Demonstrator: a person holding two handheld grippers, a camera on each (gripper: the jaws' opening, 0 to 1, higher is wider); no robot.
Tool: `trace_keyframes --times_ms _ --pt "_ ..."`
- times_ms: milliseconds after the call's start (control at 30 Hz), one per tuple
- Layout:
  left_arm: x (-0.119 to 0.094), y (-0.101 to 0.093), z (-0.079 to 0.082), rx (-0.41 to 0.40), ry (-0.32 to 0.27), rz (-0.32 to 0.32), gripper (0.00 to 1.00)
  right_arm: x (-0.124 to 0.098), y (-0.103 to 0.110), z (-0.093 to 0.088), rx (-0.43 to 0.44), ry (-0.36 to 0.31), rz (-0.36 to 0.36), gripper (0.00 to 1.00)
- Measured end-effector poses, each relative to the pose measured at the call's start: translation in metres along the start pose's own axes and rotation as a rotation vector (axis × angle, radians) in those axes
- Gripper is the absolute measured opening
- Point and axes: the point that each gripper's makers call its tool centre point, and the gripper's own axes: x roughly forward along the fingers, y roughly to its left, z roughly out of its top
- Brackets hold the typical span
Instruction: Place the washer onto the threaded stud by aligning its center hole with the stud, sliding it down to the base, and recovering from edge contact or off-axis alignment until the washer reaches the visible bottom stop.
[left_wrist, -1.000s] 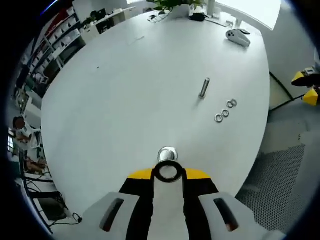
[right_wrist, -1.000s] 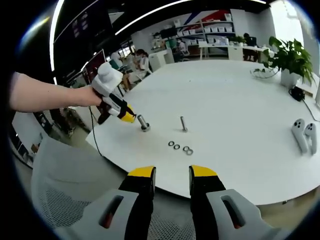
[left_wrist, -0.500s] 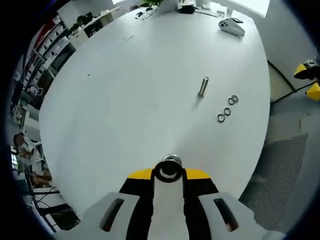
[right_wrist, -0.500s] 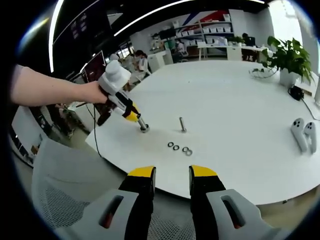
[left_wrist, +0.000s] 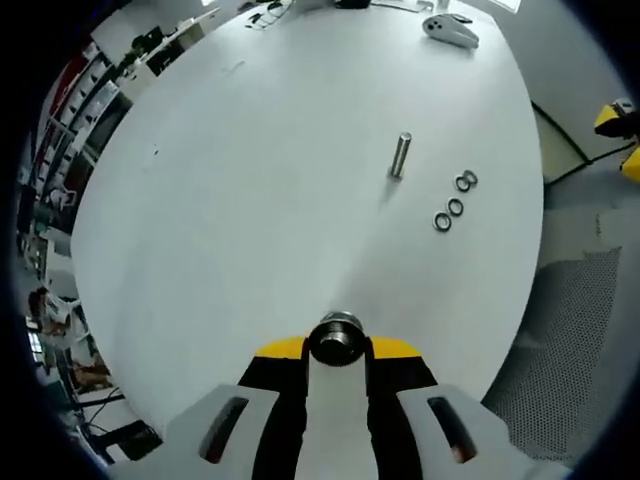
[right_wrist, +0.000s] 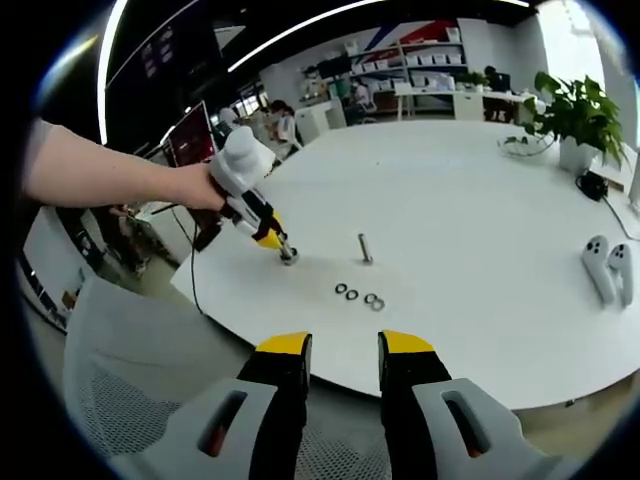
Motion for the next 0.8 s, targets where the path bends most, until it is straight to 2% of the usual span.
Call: trace_keyframes --times_ms 500,700,800 --pt "0.024 -0.001 -0.006 0.017 0.050 -0.014 0.19 0.000 -0.001 -0.001 0.003 0.004 -0.005 0.29" --pt "0.032 -0.002 -0.006 0.018 0.048 -0.003 0.19 0.000 -0.002 -0.001 0.005 0.004 -0.007 0.29" --pt "0.030 -0.001 0.000 -0.008 0.014 0.001 0.17 0.000 -0.003 -0.001 0.007 0.003 -0.010 0.29"
